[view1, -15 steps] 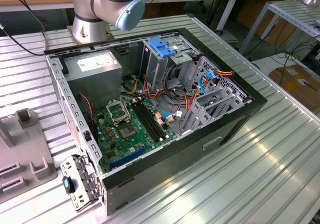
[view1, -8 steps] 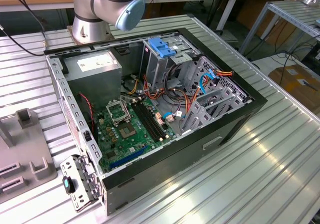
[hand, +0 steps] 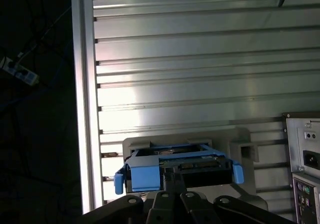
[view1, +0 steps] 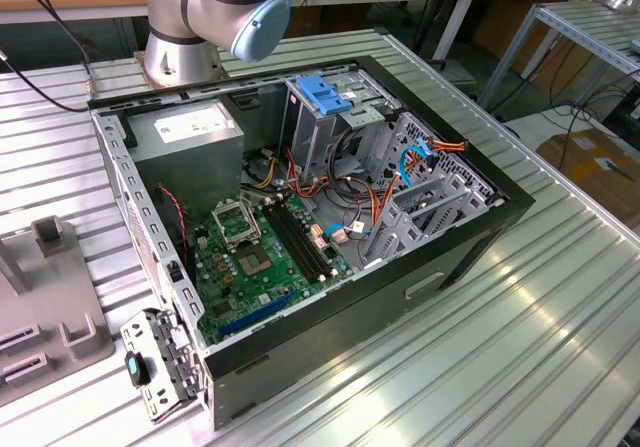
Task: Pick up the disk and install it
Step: 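Pick up the disk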
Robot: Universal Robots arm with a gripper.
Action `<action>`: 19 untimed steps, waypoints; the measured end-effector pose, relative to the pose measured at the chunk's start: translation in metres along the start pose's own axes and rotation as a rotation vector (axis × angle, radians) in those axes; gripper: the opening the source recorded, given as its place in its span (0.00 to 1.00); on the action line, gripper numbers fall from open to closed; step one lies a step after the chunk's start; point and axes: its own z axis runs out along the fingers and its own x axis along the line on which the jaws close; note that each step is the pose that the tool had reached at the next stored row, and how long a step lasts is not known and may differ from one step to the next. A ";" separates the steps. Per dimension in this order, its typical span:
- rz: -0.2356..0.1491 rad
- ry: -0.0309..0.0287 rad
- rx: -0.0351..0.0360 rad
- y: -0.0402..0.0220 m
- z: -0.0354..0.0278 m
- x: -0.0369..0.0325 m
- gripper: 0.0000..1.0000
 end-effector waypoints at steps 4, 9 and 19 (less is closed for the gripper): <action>-0.001 -0.0001 0.0000 0.0000 0.0001 0.0000 0.11; -0.046 0.0019 -0.0008 0.0000 0.0002 0.0000 0.11; -0.167 0.0071 0.0045 0.0000 0.0003 0.0000 0.11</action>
